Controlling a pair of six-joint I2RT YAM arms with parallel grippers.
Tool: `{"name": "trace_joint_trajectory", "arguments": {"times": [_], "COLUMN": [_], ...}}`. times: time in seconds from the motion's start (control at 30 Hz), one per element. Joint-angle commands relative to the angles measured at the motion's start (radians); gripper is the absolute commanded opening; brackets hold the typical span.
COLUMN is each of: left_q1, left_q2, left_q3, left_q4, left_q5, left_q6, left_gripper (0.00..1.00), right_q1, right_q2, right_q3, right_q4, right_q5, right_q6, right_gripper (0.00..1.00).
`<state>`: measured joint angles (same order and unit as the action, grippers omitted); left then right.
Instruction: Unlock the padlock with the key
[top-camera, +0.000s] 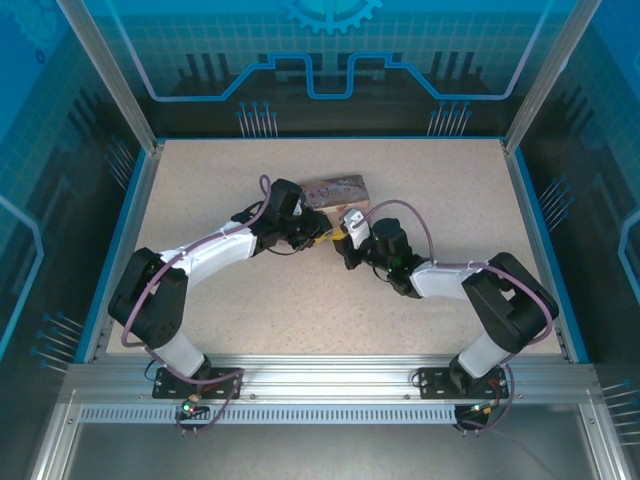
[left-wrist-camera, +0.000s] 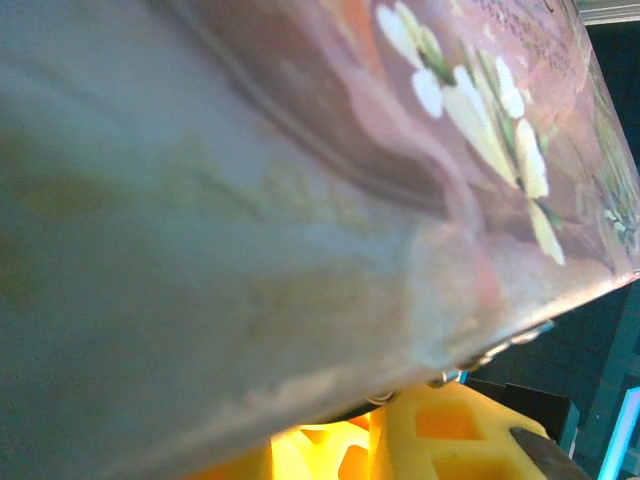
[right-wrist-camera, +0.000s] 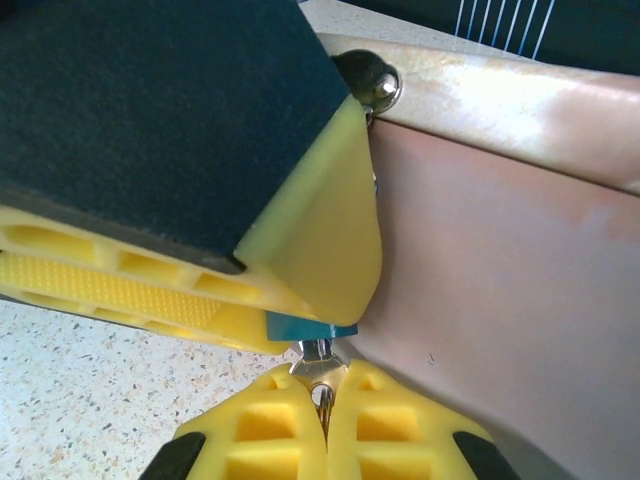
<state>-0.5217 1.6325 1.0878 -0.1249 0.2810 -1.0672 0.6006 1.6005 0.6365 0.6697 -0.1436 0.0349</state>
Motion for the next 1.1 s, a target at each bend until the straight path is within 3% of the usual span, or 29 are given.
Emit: {"name": "trace_joint_trajectory", "arguments": {"times": [0.0,1.07], "left_q1": [-0.021,-0.024], "left_q2": [0.006,0.015], "left_q3": [0.014,0.001], "left_q4": [0.036,0.009], "left_q5": [0.042,0.006], "left_q6": [0.03,0.112], "left_gripper": [0.0,0.0], "right_q1": [-0.019,-0.105], "right_q2": [0.017,0.102], "right_q3": [0.035,0.12], "right_q4": [-0.013,-0.083], "right_q5": [-0.089,-0.387], "right_q6": [0.041,0.146], "right_gripper": [0.0,0.0]}}
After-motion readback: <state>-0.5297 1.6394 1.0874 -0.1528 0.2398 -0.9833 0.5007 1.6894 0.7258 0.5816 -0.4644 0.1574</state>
